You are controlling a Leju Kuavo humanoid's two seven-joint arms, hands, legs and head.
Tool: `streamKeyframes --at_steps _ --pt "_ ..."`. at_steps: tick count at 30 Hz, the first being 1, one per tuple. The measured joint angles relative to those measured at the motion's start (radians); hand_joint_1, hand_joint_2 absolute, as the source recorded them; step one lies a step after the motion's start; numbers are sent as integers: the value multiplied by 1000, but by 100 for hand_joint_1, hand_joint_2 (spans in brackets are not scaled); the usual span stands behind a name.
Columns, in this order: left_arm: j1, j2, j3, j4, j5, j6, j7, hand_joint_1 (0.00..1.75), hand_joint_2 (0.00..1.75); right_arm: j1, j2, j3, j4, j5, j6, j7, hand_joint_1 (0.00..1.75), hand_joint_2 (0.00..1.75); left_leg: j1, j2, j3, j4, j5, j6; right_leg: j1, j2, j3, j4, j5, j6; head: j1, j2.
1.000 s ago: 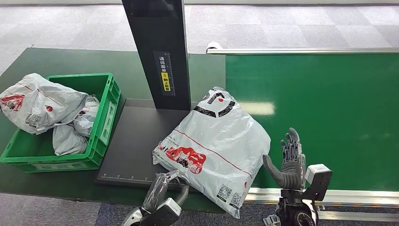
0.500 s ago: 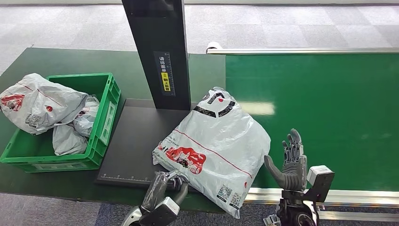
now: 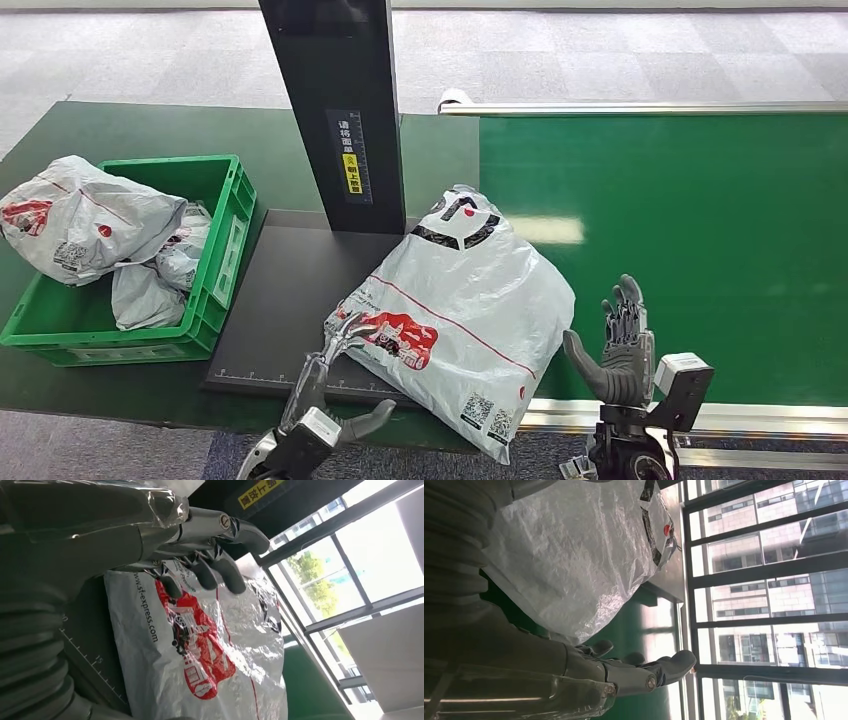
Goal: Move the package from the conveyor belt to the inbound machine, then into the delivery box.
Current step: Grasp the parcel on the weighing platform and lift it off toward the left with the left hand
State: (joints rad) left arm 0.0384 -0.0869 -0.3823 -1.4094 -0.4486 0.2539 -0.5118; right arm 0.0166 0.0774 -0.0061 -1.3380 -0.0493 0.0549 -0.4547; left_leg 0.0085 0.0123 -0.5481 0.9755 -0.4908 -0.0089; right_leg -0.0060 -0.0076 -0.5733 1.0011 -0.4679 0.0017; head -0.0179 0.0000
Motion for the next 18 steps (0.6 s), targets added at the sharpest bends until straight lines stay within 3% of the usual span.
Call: streamKeyframes --at_steps 7,13,18 --pt "2 16 13 -18 -227 84 8 0 175 -1 0 0 0 -8 1 -1 0 175 0 0 0 0 0 0 0 0 0 0 0 0 0 0" --pt "-1 33 -1 -13 -571 232 112 0 175 -7 -1 0 0 -8 14 -4 0 175 0 0 0 0 0 0 0 0 0 0 0 0 0 0" --pt "-3 43 -10 -2 -622 255 135 0 175 -11 -1 0 1 -8 16 -5 0 175 0 0 0 0 0 0 0 0 0 0 0 0 0 0"
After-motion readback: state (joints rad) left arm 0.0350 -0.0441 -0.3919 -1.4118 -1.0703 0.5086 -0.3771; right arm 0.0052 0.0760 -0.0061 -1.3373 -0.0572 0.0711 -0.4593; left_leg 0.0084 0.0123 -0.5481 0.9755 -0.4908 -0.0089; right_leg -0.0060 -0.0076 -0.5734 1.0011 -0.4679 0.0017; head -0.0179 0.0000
